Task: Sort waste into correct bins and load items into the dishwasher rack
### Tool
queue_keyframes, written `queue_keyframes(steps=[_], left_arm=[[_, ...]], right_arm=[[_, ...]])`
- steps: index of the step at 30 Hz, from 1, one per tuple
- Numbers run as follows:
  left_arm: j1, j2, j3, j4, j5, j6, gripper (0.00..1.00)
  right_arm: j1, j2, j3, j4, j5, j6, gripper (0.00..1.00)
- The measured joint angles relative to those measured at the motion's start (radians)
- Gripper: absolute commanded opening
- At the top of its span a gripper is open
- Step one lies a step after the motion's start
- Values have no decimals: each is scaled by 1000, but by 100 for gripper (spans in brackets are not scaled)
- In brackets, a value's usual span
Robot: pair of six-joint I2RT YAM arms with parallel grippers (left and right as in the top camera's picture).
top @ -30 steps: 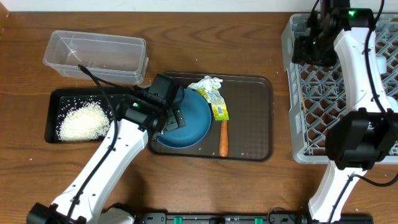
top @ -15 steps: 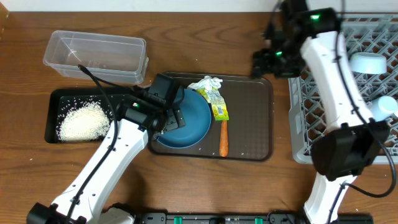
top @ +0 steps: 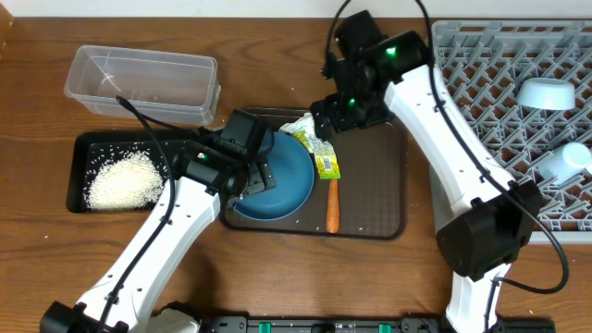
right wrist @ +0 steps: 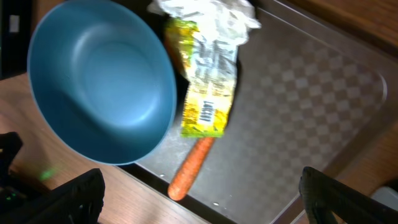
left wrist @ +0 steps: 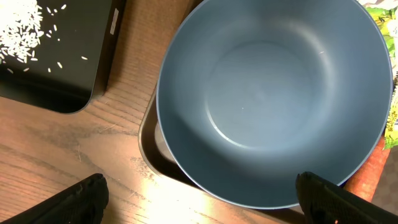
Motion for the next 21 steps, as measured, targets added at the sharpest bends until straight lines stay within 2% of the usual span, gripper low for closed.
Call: queue_keyframes(steps=[6,10,21], left_arm=[[0,0,0,0,0,0,99],[0,0,0,0,0,0,99],[0,0,0,0,0,0,99]], right_arm=[[33,0,-1,35,5,1,99],[22,0,-1,45,52,51,99],[-215,0,-1,-1,135,133,99]])
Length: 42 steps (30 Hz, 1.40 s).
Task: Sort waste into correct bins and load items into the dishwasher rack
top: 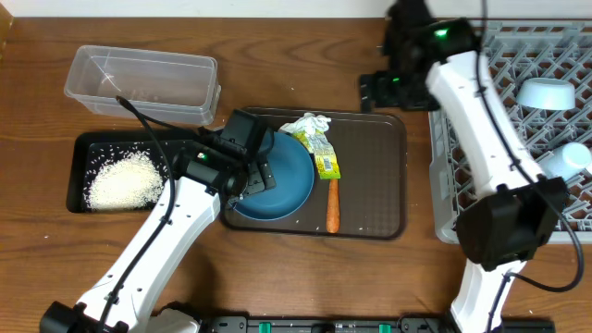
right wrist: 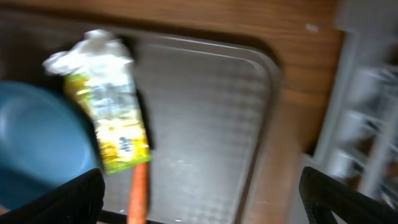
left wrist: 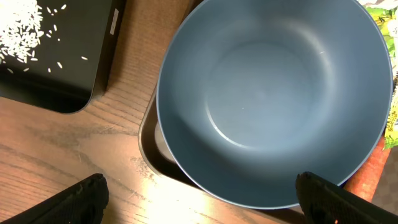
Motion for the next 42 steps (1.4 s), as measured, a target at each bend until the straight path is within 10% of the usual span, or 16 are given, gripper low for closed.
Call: queue_keyframes(steps=[42], left_arm=[[0,0,0,78,0,-4,99]], right_arm=[[-33,0,0,-19,-2,9,99]])
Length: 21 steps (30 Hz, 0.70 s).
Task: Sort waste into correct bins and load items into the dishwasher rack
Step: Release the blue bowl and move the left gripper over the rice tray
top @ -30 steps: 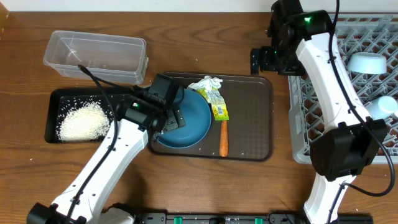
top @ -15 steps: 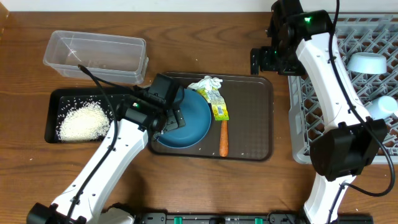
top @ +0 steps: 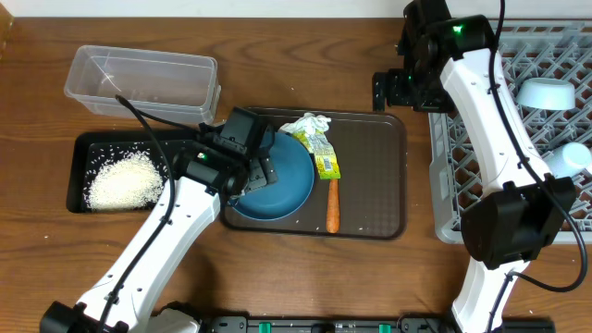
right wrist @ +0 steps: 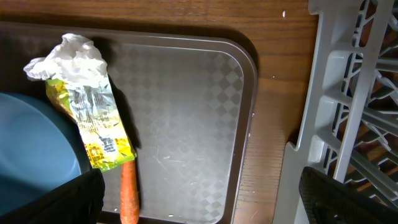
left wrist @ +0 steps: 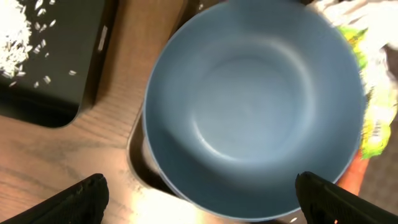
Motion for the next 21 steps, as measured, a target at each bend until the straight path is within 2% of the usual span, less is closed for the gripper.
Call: queue_keyframes(steps=[5,8,16,21], left_arm=[[14,0,0,-21,-35,0,99],[73,0,0,-77,-63,-1,99],[403,0,0,-186,-95,-1,99],[555,0,0,-199,-104,-1,99]], right_arm=[[0,0,0,0,0,0,99],[0,0,0,0,0,0,99],[0,0,0,0,0,0,99],[0,0,0,0,0,0,99]])
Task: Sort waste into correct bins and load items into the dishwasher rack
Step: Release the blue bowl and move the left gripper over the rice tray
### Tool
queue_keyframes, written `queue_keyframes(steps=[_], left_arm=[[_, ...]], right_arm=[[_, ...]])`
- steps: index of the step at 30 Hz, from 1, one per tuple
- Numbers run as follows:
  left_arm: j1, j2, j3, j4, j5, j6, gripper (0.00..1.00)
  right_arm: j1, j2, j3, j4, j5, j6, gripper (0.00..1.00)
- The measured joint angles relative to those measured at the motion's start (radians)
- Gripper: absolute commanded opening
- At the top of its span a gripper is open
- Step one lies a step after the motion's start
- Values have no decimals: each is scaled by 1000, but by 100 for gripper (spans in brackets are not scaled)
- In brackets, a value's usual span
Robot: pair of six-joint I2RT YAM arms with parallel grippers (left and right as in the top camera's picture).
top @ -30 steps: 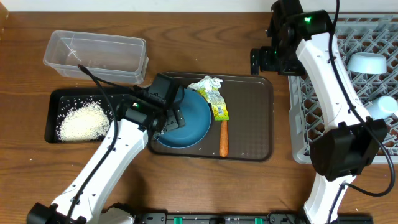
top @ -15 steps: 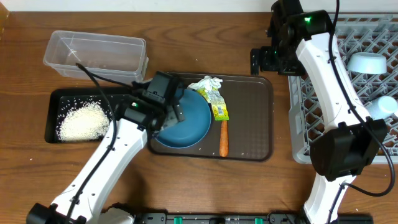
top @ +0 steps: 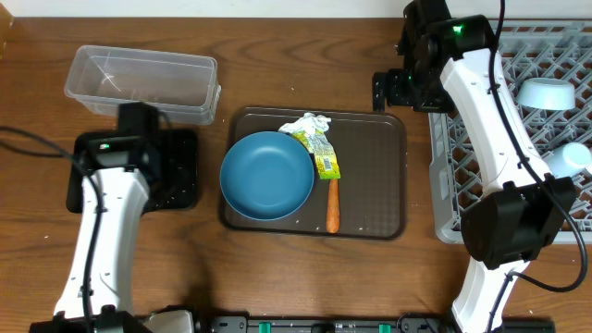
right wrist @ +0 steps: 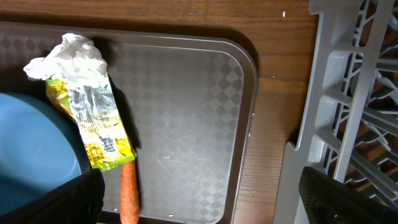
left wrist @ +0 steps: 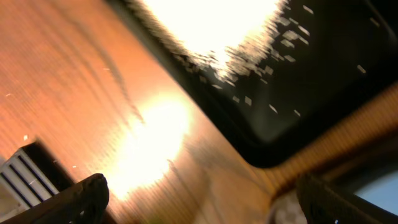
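Observation:
The blue bowl (top: 266,176) sits empty on the left of the brown tray (top: 370,185). Beside it lie a crumpled yellow-green wrapper (top: 314,143) and an orange carrot (top: 333,211). My left gripper (left wrist: 199,208) is open over the black bin (left wrist: 323,74) of white rice (left wrist: 211,25), with nothing between its fingers; this view is blurred. My right gripper (right wrist: 199,202) is open and empty above the tray's far right corner, next to the grey dishwasher rack (right wrist: 354,93). The right wrist view also shows the wrapper (right wrist: 93,118), the carrot (right wrist: 127,196) and the bowl's rim (right wrist: 31,162).
A clear plastic container (top: 143,83) stands at the back left, behind the black bin (top: 185,180). The dishwasher rack (top: 481,55) fills the right side and holds a white bowl (top: 546,92) and a white cup (top: 573,159). Bare wood lies along the table's front.
My left gripper was over the blue bowl and is now to the left, over the black rice bin. The bowl, wrapper and carrot lie where they were. The right arm has not moved.
First my left gripper hung open over the blue bowl and my right gripper over the wrapper on the tray. Then the right gripper stood by the tray's far right corner near the rack, empty, and stayed. Now the left gripper is over the rice bin.

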Motion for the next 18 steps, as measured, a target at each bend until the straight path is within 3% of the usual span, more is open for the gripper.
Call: queue_keyframes(steps=[6,18], left_arm=[[74,0,0,0,-1,0,99],[79,0,0,0,-1,0,99]], right_arm=[[0,0,0,0,0,0,99],[0,0,0,0,0,0,99]])
